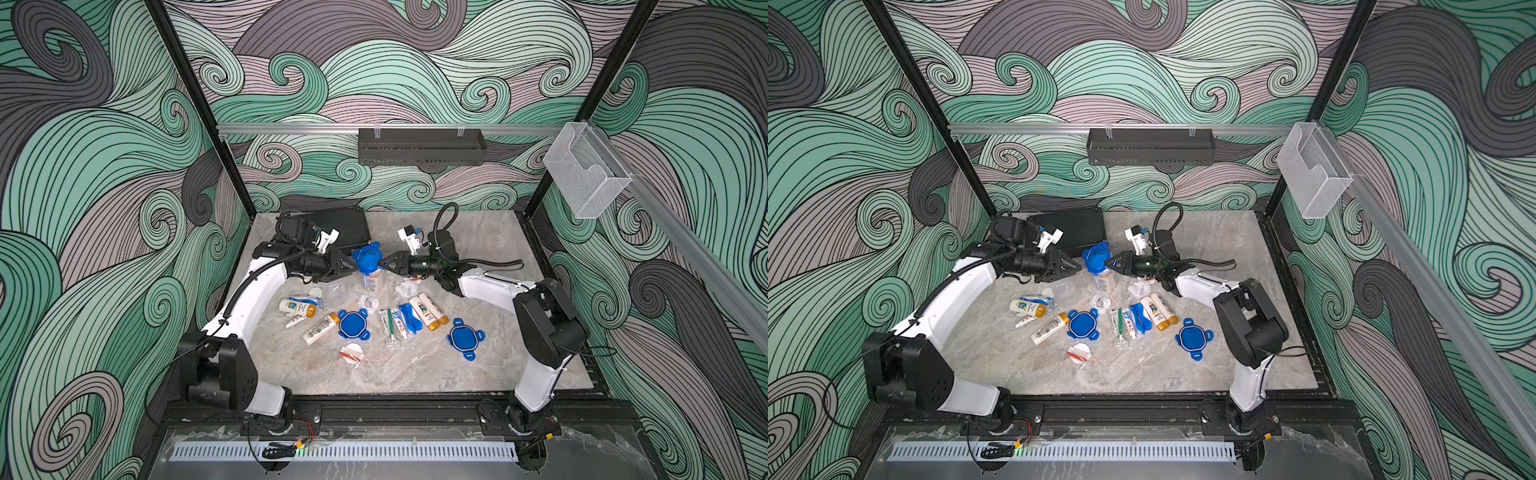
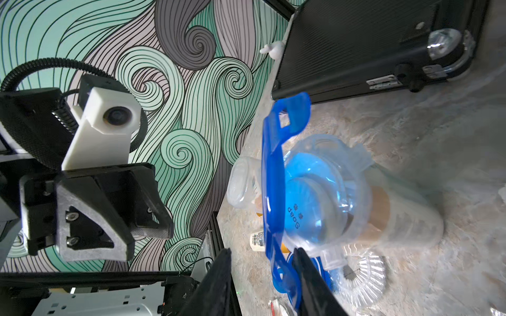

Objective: Take out toiletry kits
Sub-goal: Open the lid of the container, then pick up the container from the center of the board.

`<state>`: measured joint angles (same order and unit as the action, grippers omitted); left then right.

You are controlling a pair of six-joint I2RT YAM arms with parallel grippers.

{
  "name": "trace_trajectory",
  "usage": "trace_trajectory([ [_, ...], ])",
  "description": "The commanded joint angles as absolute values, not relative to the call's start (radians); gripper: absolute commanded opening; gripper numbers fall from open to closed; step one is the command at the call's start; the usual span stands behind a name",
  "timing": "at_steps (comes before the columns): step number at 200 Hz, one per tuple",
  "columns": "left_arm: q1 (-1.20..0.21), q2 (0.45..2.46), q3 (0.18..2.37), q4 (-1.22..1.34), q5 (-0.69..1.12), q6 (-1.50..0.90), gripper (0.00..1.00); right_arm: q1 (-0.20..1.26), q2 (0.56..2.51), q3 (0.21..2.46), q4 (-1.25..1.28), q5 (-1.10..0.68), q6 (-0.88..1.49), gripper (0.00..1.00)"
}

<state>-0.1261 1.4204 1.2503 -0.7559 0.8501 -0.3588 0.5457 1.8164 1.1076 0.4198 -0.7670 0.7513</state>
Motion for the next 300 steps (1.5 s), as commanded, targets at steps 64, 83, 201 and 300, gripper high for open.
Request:
trace_trajectory([
  [64, -0.100, 1.237, 1.143, -0.707, 0.724, -0.323, 0.32, 0.690, 1.586, 1.057, 0.128, -0.726, 0.053, 0.63],
  [83, -0.099, 1.219, 1.125, -0.696, 0.716, -0.325, 0.32, 0.683, 1.535, 1.029, 0.112, -0.654, -0.003, 0.71],
  [201, -0.095, 1.106, 0.983, -0.645, 0.600, -0.349, 0.42, 0.661, 1.779, 1.362, -0.240, -0.269, -0.121, 0.99],
  [300, -0.095, 1.007, 0.913, -0.589, 0.543, -0.362, 0.53, 0.691, 1.963, 1.044, 0.617, -0.255, -0.048, 0.99],
])
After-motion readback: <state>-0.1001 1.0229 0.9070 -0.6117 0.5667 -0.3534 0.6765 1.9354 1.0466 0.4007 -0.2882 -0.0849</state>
